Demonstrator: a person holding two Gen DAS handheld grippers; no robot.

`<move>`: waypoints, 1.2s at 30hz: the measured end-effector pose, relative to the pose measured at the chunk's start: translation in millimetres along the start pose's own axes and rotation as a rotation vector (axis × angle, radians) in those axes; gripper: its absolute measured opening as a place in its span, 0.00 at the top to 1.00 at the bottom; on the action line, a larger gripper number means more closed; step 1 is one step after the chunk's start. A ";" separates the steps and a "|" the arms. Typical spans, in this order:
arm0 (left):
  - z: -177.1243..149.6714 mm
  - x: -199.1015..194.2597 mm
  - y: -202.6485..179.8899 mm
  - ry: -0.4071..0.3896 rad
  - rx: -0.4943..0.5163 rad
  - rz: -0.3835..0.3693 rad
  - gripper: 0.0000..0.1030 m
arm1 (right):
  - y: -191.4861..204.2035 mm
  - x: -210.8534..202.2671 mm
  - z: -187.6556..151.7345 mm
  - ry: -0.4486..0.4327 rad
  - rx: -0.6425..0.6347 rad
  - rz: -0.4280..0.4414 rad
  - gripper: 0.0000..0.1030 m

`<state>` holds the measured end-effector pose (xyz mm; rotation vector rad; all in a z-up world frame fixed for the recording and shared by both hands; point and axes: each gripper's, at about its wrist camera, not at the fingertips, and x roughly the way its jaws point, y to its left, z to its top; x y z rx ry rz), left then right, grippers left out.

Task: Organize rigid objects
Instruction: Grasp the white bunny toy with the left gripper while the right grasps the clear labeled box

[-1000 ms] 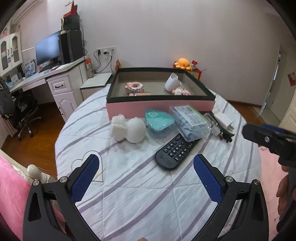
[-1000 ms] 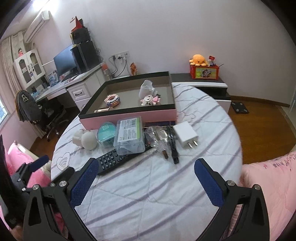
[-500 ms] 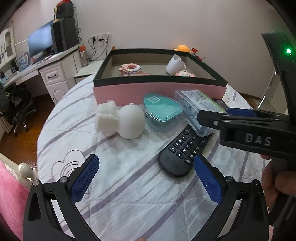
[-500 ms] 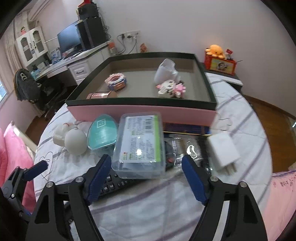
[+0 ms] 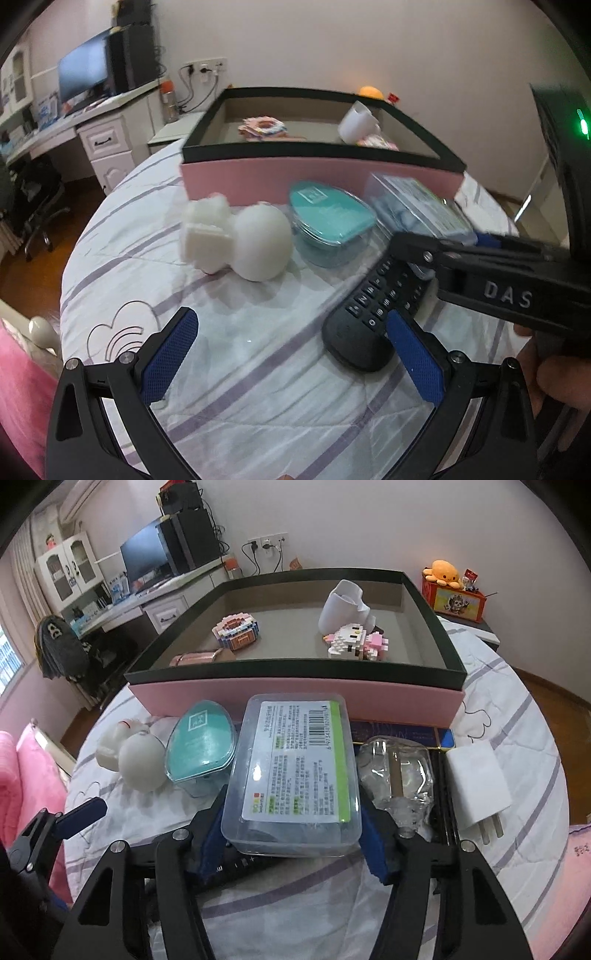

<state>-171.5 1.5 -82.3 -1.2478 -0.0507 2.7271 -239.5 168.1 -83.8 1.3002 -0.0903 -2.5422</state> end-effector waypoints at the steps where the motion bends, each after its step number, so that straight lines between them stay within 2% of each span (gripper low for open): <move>1: -0.6 -3.1 3.4 -0.006 -0.010 0.001 0.00 | 0.0 0.0 0.8 0.002 -0.001 0.002 0.39; 5: 2.3 -12.0 16.8 -0.042 -0.029 0.055 0.00 | 1.3 1.1 1.7 0.002 0.001 0.003 0.39; 9: 13.7 -5.6 29.0 -0.042 -0.029 0.106 0.00 | 1.6 1.8 3.2 0.001 0.001 -0.004 0.39; 18: 38.8 23.3 29.7 -0.013 0.064 0.134 0.00 | 4.4 4.9 7.2 0.007 -0.006 -0.015 0.39; 22: 48.5 37.4 34.4 0.002 0.048 0.114 0.00 | 6.3 6.1 7.9 0.010 -0.008 -0.021 0.39; 24: 50.6 43.0 35.4 0.011 0.044 0.097 0.11 | 6.5 5.8 7.8 0.010 -0.008 -0.025 0.39; 25: 50.8 46.9 35.4 0.024 0.043 0.084 0.27 | 6.3 5.6 7.7 0.010 -0.007 -0.025 0.39; 26: 50.3 50.9 35.2 0.041 0.042 0.083 0.27 | 6.6 5.5 7.8 0.010 -0.007 -0.026 0.39; 31: 49.1 46.8 39.5 0.022 0.020 0.044 0.27 | 9.9 1.6 6.9 0.002 -0.004 -0.025 0.39; 36: 47.3 30.6 45.3 -0.006 0.006 0.050 0.27 | 12.6 -5.7 7.7 -0.012 -0.004 -0.021 0.39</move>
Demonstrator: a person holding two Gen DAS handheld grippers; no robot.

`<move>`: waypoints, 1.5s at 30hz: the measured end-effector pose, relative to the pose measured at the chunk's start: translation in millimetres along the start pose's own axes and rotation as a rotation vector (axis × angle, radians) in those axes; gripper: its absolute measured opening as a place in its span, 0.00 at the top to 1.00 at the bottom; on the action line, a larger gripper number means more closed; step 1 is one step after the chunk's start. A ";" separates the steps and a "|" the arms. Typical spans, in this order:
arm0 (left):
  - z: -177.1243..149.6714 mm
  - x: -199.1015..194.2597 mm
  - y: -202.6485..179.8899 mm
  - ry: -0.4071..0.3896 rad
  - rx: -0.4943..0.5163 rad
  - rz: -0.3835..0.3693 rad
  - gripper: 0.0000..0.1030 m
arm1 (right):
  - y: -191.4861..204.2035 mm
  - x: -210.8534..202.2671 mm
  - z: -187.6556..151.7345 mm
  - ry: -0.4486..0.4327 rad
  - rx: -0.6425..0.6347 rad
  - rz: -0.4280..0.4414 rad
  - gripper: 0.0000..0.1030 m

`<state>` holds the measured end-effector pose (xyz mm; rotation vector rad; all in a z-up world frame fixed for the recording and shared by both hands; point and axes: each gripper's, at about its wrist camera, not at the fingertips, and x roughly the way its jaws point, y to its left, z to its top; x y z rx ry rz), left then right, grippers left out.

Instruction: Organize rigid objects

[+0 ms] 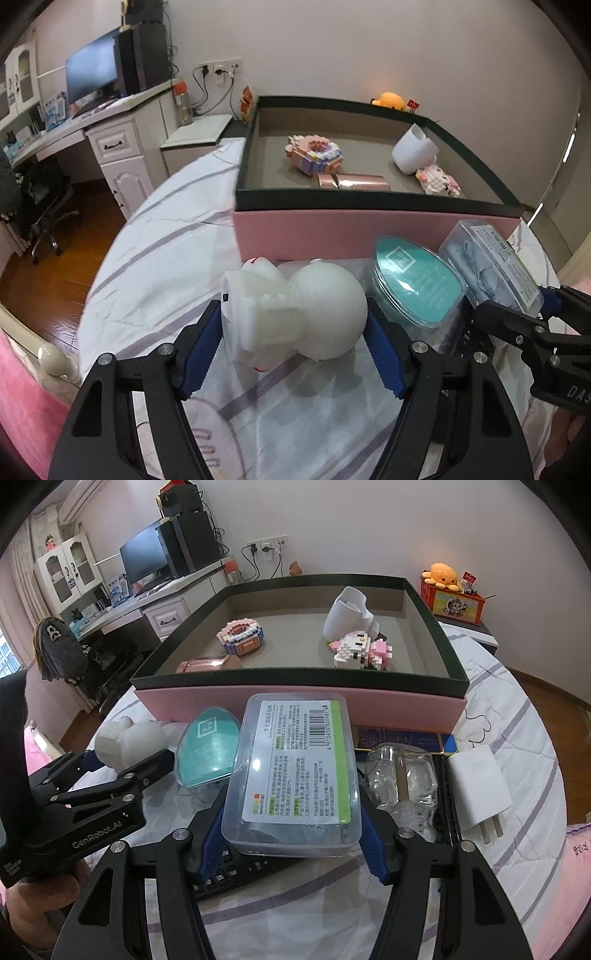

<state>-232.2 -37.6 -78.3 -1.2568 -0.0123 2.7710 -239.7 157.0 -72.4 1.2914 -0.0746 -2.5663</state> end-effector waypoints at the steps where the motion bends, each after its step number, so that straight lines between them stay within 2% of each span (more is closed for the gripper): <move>1: -0.3 -4.1 1.1 -0.006 -0.001 0.001 0.28 | 0.4 -2.0 0.3 -0.003 0.000 0.003 0.39; 8: 5.9 -36.1 1.4 -0.056 -0.003 -0.003 0.27 | 5.1 -19.2 1.7 -0.029 -0.003 0.012 0.39; 13: 23.6 -55.7 -2.1 -0.090 0.000 -0.023 0.27 | 6.7 -35.6 9.7 -0.063 -0.008 0.023 0.39; 19: 68.9 -66.8 -11.1 -0.159 0.030 -0.021 0.27 | 7.6 -46.6 54.2 -0.126 -0.040 0.018 0.39; 25: 117.7 -40.9 -16.5 -0.169 0.040 -0.029 0.27 | 2.4 -21.2 107.5 -0.129 -0.048 0.009 0.39; 31: 149.6 6.7 -8.2 -0.123 0.010 -0.036 0.27 | -3.1 20.9 136.6 -0.090 -0.046 -0.007 0.39; 37: 156.3 50.6 -4.7 -0.063 0.003 -0.044 0.27 | -12.1 56.4 143.0 -0.038 -0.035 -0.014 0.39; 45: 157.9 78.9 -6.8 -0.033 0.020 -0.051 0.27 | -20.8 71.7 147.9 -0.016 -0.038 -0.014 0.39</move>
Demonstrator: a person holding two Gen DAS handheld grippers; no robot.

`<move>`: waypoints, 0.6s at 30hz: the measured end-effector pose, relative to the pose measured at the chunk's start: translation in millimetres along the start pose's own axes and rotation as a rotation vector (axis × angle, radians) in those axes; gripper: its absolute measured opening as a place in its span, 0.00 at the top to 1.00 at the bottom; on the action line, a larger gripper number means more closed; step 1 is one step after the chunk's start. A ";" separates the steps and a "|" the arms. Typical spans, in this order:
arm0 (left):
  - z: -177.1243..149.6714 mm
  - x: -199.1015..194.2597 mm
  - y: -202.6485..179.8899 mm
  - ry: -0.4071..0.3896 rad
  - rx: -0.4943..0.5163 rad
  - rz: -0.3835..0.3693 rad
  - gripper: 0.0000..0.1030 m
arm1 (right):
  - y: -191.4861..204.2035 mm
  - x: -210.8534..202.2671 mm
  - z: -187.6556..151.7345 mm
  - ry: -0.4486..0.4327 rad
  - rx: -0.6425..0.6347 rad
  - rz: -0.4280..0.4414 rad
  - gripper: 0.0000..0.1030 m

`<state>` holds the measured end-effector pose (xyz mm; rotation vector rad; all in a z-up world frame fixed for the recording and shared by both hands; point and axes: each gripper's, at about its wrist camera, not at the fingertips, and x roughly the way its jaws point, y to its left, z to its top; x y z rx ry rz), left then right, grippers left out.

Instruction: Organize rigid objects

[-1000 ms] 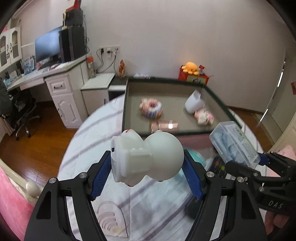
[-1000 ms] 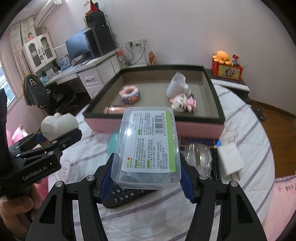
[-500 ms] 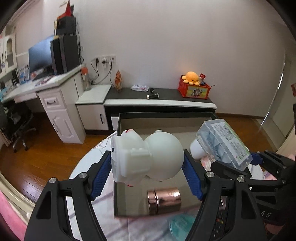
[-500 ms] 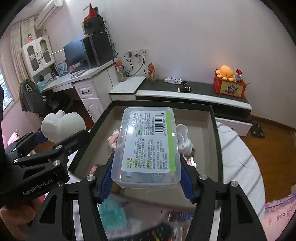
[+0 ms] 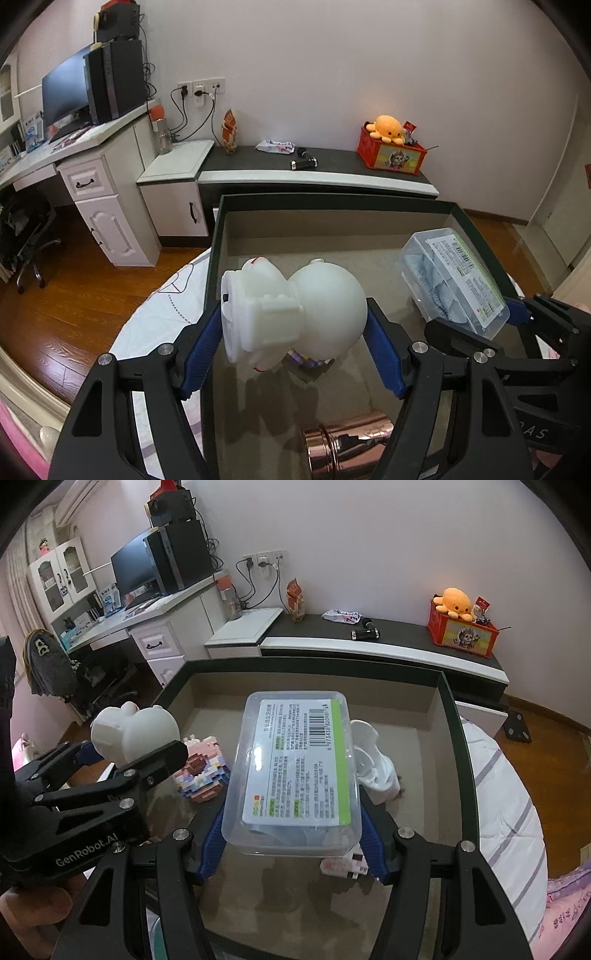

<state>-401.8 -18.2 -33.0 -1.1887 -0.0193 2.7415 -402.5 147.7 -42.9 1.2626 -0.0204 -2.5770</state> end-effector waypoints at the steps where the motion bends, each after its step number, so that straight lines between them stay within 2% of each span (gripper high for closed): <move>1: -0.1 2.4 -0.2 0.002 0.004 0.002 0.27 | -0.7 2.1 -0.2 0.006 -0.002 0.005 0.39; 12: -3.2 12.1 -3.2 0.016 0.044 0.052 0.25 | -6.3 15.4 -4.1 0.033 0.000 0.013 0.36; 15: -3.2 10.0 -1.9 0.016 0.038 0.043 0.24 | -9.9 13.7 -4.4 0.028 0.009 0.010 0.30; 17: -2.9 7.7 -2.4 0.014 0.038 0.037 0.21 | -15.3 10.5 -5.1 0.019 0.033 0.012 0.20; 18: -3.1 4.3 -2.6 0.005 0.037 0.036 0.20 | -17.0 9.9 -4.8 0.020 0.042 0.023 0.20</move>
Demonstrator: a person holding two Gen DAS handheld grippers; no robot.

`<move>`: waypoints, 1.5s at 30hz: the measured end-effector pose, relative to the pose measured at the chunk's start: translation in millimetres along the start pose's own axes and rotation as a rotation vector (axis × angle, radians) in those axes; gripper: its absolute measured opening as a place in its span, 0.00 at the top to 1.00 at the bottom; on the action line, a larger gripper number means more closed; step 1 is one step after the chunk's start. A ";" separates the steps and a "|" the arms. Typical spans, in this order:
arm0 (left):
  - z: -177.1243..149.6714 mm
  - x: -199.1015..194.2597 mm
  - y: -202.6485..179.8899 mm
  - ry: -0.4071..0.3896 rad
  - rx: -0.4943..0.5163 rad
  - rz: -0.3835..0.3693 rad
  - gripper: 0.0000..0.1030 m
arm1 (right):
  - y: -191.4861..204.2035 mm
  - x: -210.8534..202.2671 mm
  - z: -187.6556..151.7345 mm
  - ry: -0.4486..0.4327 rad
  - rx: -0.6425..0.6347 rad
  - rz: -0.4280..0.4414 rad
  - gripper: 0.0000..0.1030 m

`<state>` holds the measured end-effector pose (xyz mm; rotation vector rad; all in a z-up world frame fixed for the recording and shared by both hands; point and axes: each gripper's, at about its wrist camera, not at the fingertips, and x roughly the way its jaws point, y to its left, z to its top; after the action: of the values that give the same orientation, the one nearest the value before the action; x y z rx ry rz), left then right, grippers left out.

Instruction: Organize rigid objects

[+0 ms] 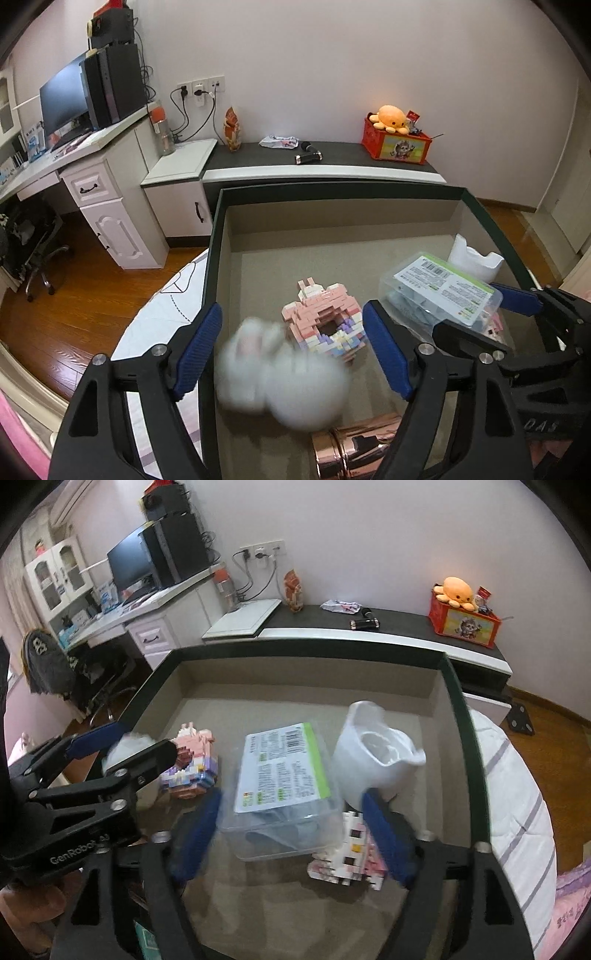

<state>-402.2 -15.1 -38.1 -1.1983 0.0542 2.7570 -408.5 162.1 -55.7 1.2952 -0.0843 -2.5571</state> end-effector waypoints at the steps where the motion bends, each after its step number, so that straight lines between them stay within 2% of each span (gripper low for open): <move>1: -0.5 -3.6 0.4 -0.010 0.001 0.004 0.19 | -1.4 -1.4 -0.2 0.003 0.008 0.011 0.19; 4: -1.5 -18.3 1.8 -0.058 -0.002 0.046 0.07 | -3.3 -10.0 0.3 -0.016 0.028 0.013 0.19; 7: -2.6 -40.2 8.9 -0.111 -0.033 0.041 0.01 | -3.5 -21.9 0.4 -0.037 0.055 0.026 0.19; 13: -11.8 -90.4 13.7 -0.166 -0.038 0.062 0.00 | 3.0 -56.0 -2.7 -0.079 0.080 0.032 0.19; 19: -38.7 -150.2 13.4 -0.212 -0.037 0.056 0.00 | 17.4 -104.7 -21.0 -0.143 0.071 0.024 0.19; 27: -85.4 -224.3 7.0 -0.257 -0.057 0.021 0.00 | 21.5 -173.1 -77.2 -0.231 0.093 0.058 0.19; 32: -113.6 -245.6 -4.7 -0.253 -0.060 -0.011 0.00 | 16.0 -196.3 -111.4 -0.250 0.121 0.070 0.19; 39: -144.4 -247.5 -27.4 -0.209 -0.053 -0.041 0.00 | 26.9 -213.3 -158.7 -0.259 0.076 -0.036 0.19; 45: -171.2 -245.1 -41.8 -0.171 -0.039 -0.046 0.00 | 28.4 -215.0 -186.1 -0.237 0.083 -0.064 0.19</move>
<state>-106.9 -15.3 24.8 -0.9552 -0.0443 2.8197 -132.9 205.5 6.2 1.0311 -0.2007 -2.7789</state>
